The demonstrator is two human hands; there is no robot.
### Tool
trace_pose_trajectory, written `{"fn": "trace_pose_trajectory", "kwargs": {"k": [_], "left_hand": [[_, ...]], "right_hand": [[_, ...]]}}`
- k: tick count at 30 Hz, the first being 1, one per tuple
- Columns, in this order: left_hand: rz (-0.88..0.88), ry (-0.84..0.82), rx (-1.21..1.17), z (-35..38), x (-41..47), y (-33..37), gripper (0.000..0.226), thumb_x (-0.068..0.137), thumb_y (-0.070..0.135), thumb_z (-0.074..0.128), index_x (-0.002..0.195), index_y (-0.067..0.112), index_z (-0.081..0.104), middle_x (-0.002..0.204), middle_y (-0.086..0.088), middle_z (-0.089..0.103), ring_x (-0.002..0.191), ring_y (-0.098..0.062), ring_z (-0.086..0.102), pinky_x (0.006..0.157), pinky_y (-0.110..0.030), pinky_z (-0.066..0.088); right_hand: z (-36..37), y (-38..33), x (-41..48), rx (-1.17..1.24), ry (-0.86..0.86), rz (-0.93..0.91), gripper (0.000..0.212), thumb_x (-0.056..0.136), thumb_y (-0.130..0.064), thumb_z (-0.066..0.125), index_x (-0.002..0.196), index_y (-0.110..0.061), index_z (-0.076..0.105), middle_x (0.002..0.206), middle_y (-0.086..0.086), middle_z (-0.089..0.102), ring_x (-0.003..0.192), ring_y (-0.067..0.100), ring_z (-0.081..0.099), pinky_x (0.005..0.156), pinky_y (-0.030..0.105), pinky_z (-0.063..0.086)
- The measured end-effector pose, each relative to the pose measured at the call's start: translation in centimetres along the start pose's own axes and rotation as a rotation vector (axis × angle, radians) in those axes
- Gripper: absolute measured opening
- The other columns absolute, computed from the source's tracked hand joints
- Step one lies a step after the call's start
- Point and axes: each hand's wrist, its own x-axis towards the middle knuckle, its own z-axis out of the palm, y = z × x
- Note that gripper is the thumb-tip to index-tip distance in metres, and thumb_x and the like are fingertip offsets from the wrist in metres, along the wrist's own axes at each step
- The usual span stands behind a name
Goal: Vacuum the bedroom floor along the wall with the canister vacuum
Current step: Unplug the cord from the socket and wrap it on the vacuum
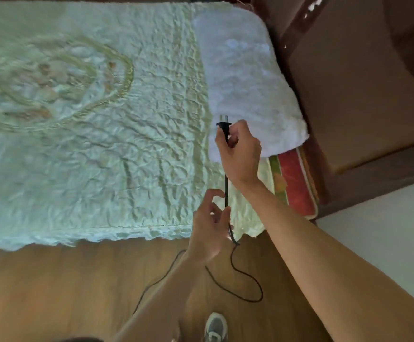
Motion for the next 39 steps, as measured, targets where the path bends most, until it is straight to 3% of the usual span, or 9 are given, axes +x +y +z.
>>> {"fn": "trace_pose_trajectory", "kwargs": {"k": [3, 6, 14, 20, 24, 27, 33, 36, 39], "left_hand": [[-0.035, 0.122, -0.028, -5.5, -1.1, -0.1, 0.023, 0.096, 0.005, 0.056, 0.109, 0.024, 0.051, 0.053, 0.008, 0.048, 0.053, -0.023, 0.061, 0.058, -0.05, 0.06], [-0.086, 0.216, -0.084, -10.4, -2.6, -0.7, 0.026, 0.095, 0.006, 0.057, 0.106, 0.029, 0.051, 0.054, 0.006, 0.049, 0.055, -0.022, 0.064, 0.062, -0.053, 0.06], [-0.109, 0.434, -0.187, -22.1, -8.9, -3.4, 0.024, 0.095, 0.006, 0.056, 0.107, 0.025, 0.051, 0.053, 0.01, 0.048, 0.053, -0.017, 0.062, 0.064, -0.053, 0.061], [-0.097, 0.595, -0.159, -29.7, -15.5, -6.3, 0.024, 0.095, 0.004, 0.056, 0.106, 0.025, 0.051, 0.051, 0.009, 0.048, 0.043, -0.007, 0.05, 0.052, -0.041, 0.058], [-0.128, 0.682, -0.167, -34.0, -20.1, -8.4, 0.029, 0.095, 0.006, 0.055, 0.104, 0.032, 0.049, 0.053, 0.01, 0.051, 0.049, -0.017, 0.053, 0.059, -0.053, 0.058], [-0.132, 0.775, -0.158, -37.4, -24.1, -10.7, 0.03, 0.095, 0.004, 0.056, 0.106, 0.031, 0.047, 0.053, 0.011, 0.052, 0.047, -0.015, 0.049, 0.058, -0.052, 0.057], [-0.22, 0.961, -0.184, -42.2, -31.3, -15.5, 0.032, 0.095, 0.007, 0.057, 0.108, 0.033, 0.046, 0.06, -0.003, 0.055, 0.058, -0.039, 0.06, 0.057, -0.054, 0.057], [-0.251, 1.053, -0.189, -43.4, -34.5, -18.0, 0.028, 0.094, 0.007, 0.057, 0.109, 0.028, 0.046, 0.056, -0.003, 0.052, 0.055, -0.041, 0.058, 0.055, -0.054, 0.056], [-0.317, 1.131, -0.18, -44.2, -37.2, -20.5, 0.027, 0.094, 0.009, 0.057, 0.109, 0.03, 0.047, 0.059, -0.009, 0.056, 0.051, -0.033, 0.057, 0.054, -0.049, 0.056]], "right_hand": [[5.2, -4.7, -0.9, 0.039, -0.084, -0.068, 0.028, 0.092, -0.021, 0.066, 0.078, -0.004, 0.049, 0.049, -0.016, 0.034, 0.042, 0.012, 0.037, 0.046, 0.032, 0.033], [9.6, -9.3, -2.5, 0.083, -0.169, -0.106, 0.027, 0.092, -0.021, 0.066, 0.077, -0.01, 0.047, 0.046, -0.014, 0.033, 0.039, 0.009, 0.034, 0.047, 0.033, 0.033], [19.1, -20.8, -9.6, 0.158, -0.371, -0.257, 0.031, 0.094, -0.025, 0.065, 0.078, -0.003, 0.052, 0.046, -0.008, 0.043, 0.038, 0.015, 0.04, 0.046, 0.041, 0.039], [24.2, -28.5, -17.3, 0.191, -0.503, -0.323, 0.029, 0.093, -0.025, 0.067, 0.077, -0.01, 0.048, 0.044, -0.013, 0.038, 0.04, 0.017, 0.038, 0.048, 0.037, 0.035], [27.5, -33.1, -22.6, 0.214, -0.616, -0.38, 0.029, 0.094, -0.024, 0.066, 0.078, -0.017, 0.043, 0.043, -0.014, 0.036, 0.04, 0.01, 0.042, 0.048, 0.031, 0.033], [30.0, -36.7, -27.9, 0.257, -0.698, -0.411, 0.028, 0.093, -0.023, 0.067, 0.077, -0.016, 0.046, 0.043, -0.015, 0.037, 0.041, 0.008, 0.044, 0.049, 0.029, 0.033], [34.3, -41.7, -38.1, 0.304, -0.882, -0.422, 0.027, 0.094, -0.026, 0.066, 0.077, -0.014, 0.048, 0.046, -0.015, 0.042, 0.041, 0.008, 0.041, 0.052, 0.033, 0.038], [35.8, -43.4, -43.0, 0.341, -0.988, -0.443, 0.029, 0.094, -0.024, 0.067, 0.076, -0.018, 0.045, 0.048, -0.015, 0.044, 0.044, 0.005, 0.048, 0.048, 0.017, 0.032], [36.7, -44.7, -47.5, 0.375, -1.094, -0.47, 0.026, 0.094, -0.021, 0.067, 0.076, -0.017, 0.048, 0.052, -0.018, 0.045, 0.05, -0.002, 0.052, 0.047, 0.012, 0.034]]}}
